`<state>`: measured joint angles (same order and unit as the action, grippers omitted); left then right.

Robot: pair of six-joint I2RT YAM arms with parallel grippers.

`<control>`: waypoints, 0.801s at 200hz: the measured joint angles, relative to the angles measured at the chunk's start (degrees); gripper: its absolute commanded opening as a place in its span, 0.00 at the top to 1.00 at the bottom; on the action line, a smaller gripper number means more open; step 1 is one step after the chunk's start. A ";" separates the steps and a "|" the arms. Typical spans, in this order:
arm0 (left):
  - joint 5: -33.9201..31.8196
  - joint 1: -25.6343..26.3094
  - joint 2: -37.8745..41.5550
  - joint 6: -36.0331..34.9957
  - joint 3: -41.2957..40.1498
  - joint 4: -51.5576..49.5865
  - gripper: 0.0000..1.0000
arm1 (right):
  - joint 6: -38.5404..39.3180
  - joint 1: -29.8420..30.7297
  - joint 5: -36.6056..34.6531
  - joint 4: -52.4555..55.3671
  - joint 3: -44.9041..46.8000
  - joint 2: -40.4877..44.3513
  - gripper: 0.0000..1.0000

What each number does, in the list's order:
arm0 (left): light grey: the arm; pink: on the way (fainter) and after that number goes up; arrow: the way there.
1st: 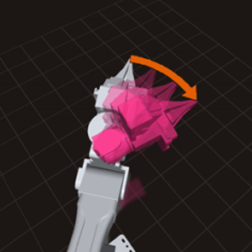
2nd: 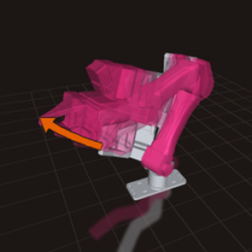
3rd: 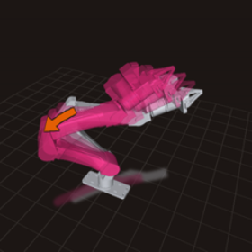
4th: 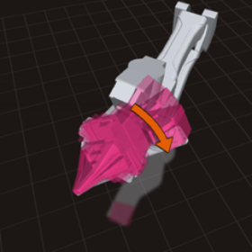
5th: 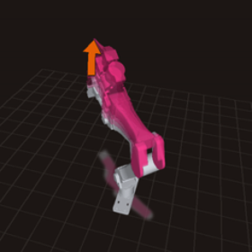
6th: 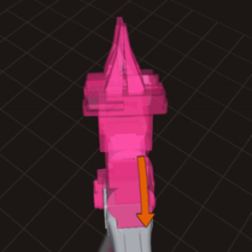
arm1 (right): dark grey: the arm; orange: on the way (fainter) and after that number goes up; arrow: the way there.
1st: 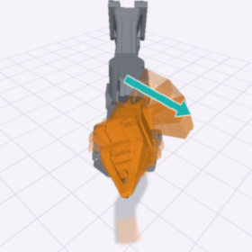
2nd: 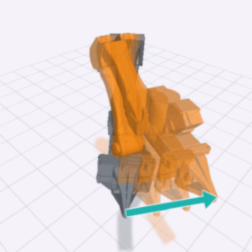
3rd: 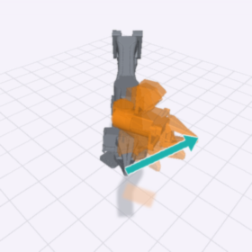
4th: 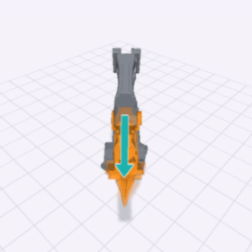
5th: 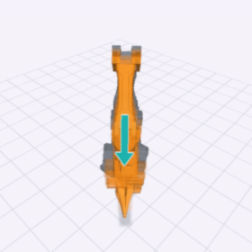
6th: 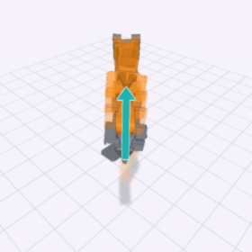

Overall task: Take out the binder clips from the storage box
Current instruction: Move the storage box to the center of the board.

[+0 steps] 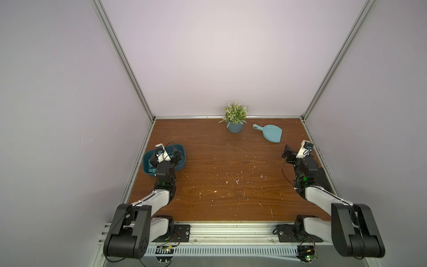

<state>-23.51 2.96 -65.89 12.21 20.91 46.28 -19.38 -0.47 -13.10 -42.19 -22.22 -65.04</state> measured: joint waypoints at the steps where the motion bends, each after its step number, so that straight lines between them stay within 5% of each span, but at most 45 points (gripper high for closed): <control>1: -0.09 -0.02 0.11 0.26 0.52 -0.85 0.00 | -0.94 0.00 -0.31 0.94 -0.48 0.48 0.01; 46: 5.51 -0.44 -3.72 9.73 25.97 -35.28 0.00 | -15.23 -0.24 -0.68 14.69 -6.16 7.17 0.01; 107: 14.38 -0.17 -14.51 14.29 28.72 -55.80 0.16 | -13.11 11.67 -0.13 32.63 -17.16 2.12 0.01; 160: 15.80 3.74 -24.02 14.36 33.57 -60.50 0.35 | -10.78 20.79 -3.28 41.05 -18.12 2.27 0.01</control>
<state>-7.70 6.70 -89.91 26.57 54.48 -14.22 -30.15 20.32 -16.38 -1.15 -40.34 -62.76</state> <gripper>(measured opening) 0.695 0.994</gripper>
